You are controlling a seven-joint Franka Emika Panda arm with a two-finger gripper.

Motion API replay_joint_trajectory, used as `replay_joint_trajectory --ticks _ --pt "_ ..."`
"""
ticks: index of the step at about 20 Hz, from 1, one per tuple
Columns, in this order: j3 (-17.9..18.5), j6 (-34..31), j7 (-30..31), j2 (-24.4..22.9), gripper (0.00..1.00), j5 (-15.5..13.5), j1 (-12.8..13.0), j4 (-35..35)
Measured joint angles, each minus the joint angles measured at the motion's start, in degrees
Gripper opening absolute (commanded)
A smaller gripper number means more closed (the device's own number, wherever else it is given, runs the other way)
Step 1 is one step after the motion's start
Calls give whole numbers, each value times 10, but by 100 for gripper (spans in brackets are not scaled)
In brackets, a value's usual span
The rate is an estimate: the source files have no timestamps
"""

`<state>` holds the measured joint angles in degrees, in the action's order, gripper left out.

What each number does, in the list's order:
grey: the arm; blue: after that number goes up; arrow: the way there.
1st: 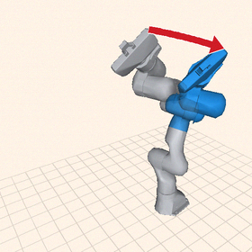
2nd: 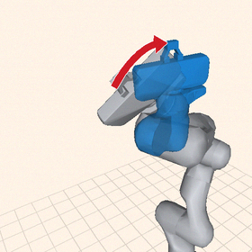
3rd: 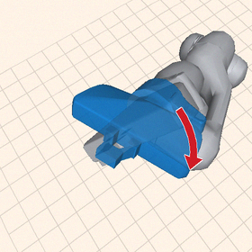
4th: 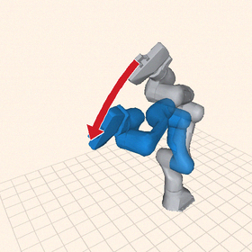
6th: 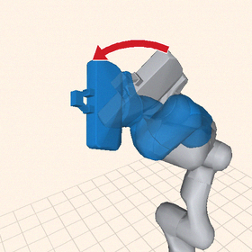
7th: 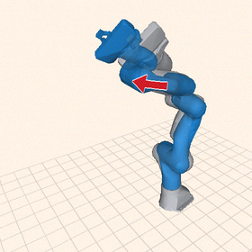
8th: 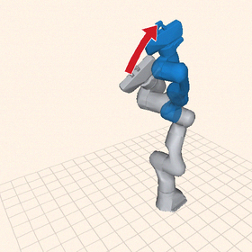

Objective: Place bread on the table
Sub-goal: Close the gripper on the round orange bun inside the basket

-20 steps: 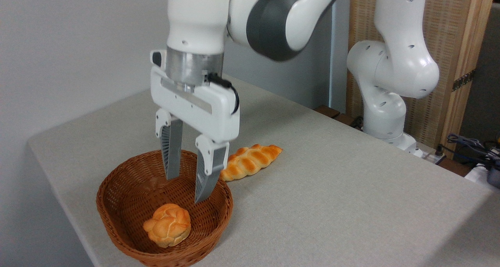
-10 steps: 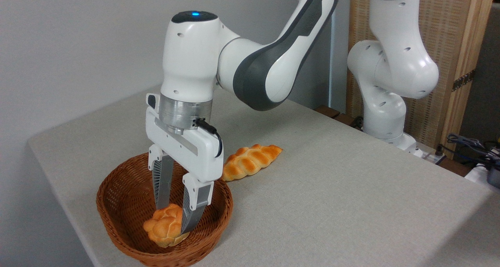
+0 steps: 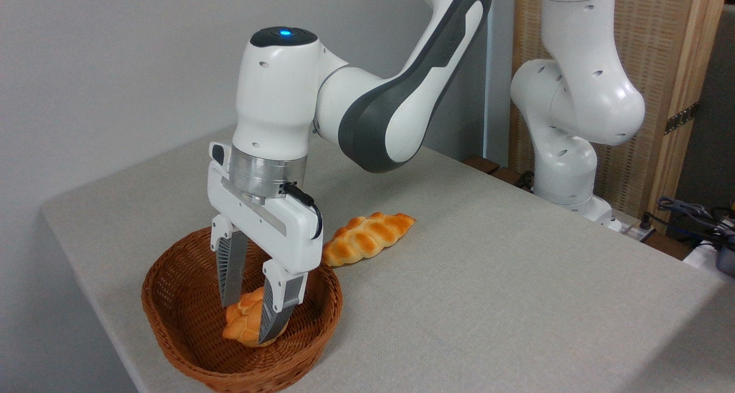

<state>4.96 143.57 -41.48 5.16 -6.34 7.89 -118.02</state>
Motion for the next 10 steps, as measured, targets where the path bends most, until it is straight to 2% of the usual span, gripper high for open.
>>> replay_joint_trajectory --ticks 7,8,10 --pt "-7 0 0 10 99 -5 0 0" --pt "-9 0 0 10 91 -12 0 0" --pt "-10 0 0 12 68 -23 0 0"
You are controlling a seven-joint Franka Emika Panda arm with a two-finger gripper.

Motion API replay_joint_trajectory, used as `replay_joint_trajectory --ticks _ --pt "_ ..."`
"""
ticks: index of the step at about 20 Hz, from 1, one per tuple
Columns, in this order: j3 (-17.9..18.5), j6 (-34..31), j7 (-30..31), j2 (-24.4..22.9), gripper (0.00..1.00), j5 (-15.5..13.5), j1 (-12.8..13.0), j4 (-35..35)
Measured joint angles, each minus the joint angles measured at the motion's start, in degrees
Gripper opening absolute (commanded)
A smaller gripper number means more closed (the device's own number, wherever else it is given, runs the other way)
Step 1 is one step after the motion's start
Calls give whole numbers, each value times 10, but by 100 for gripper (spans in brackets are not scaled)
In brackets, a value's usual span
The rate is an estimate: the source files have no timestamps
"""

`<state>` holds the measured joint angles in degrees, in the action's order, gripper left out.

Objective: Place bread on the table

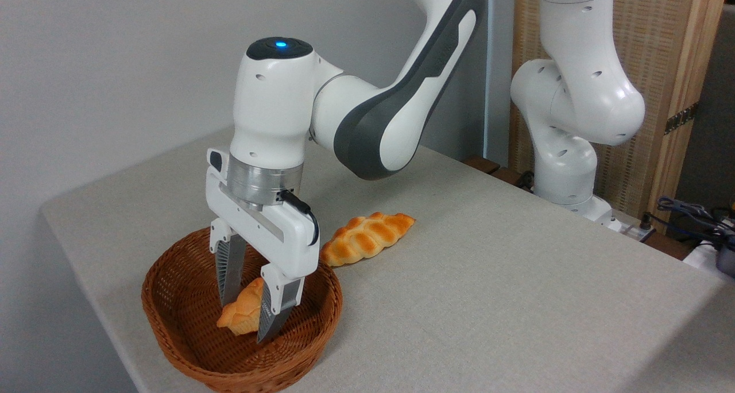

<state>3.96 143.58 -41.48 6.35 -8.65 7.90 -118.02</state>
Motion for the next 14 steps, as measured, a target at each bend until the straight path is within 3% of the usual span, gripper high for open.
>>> replay_joint_trajectory --ticks 3,4,10,14 --pt "0 0 0 3 33 -4 0 0" --pt "0 0 0 3 26 -4 0 0" --pt "-1 0 -9 3 14 -4 0 0" --pt "-1 0 -9 3 14 -4 0 0"
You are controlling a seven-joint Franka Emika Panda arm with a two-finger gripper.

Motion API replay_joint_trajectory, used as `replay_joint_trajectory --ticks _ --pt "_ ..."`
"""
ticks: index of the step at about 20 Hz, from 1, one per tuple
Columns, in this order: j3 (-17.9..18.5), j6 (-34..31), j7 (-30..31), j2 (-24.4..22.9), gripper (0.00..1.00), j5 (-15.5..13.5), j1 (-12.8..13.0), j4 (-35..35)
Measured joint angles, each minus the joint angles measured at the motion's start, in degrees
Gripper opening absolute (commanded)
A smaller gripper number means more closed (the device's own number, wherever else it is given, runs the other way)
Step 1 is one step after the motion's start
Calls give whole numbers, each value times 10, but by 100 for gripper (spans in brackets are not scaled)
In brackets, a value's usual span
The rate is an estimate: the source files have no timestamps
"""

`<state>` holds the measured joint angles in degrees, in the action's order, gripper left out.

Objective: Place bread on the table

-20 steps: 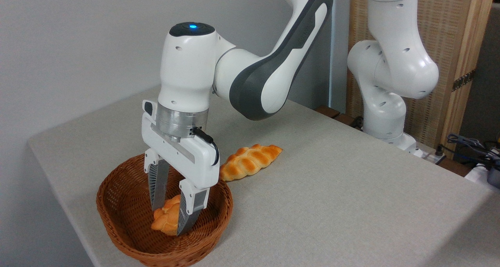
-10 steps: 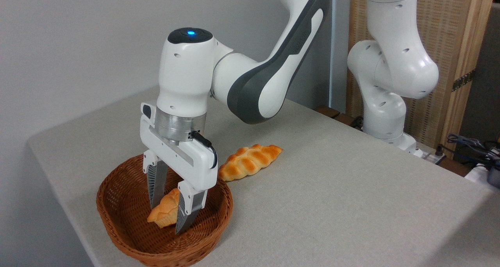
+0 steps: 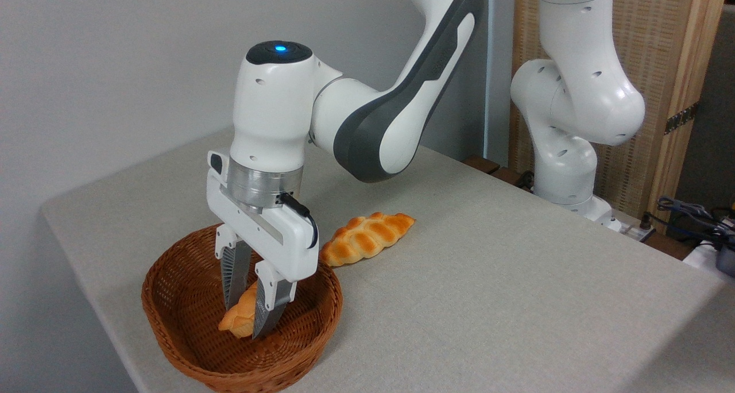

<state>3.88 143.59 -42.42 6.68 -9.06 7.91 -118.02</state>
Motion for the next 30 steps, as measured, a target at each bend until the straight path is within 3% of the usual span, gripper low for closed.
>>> replay_joint_trajectory --ticks 7,15,20,23,26,28,30 --pt "1 0 0 -13 10 -47 -1 6" --pt "4 -38 0 -40 7 -49 -2 13" --pt "25 -123 0 -100 9 -50 -4 19" --pt "59 -213 -21 -152 14 -50 -4 19" --pt "95 -320 -107 -197 21 -50 -6 1" --pt "114 -351 -163 -221 28 -50 -6 -34" --pt "118 -352 -187 -234 43 -50 -6 -67"
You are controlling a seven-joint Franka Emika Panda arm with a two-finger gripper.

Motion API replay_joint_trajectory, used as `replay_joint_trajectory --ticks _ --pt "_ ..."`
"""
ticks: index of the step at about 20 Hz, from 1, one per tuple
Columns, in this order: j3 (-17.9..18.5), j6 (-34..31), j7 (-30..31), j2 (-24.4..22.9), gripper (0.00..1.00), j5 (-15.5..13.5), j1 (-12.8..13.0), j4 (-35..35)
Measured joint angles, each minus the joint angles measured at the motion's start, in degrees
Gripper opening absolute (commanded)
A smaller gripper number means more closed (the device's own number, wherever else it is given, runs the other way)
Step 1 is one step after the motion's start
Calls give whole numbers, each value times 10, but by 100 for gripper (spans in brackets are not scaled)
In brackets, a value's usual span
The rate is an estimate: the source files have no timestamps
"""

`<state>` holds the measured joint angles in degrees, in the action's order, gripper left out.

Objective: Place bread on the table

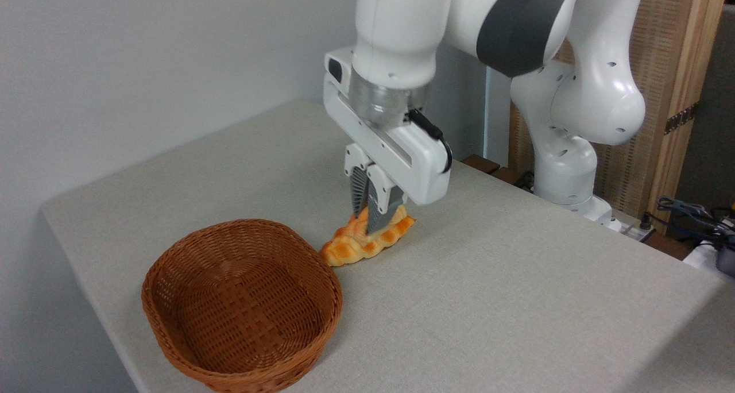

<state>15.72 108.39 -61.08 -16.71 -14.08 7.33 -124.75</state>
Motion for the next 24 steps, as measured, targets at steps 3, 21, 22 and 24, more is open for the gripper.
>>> replay_joint_trajectory --ticks 3,21,22,24 --pt "-2 1 -25 -1 62 1 10 -30" --pt "13 9 -165 4 100 54 15 -62" --pt "15 8 -168 4 100 54 14 -62" --pt "18 9 -171 4 100 54 14 -62"
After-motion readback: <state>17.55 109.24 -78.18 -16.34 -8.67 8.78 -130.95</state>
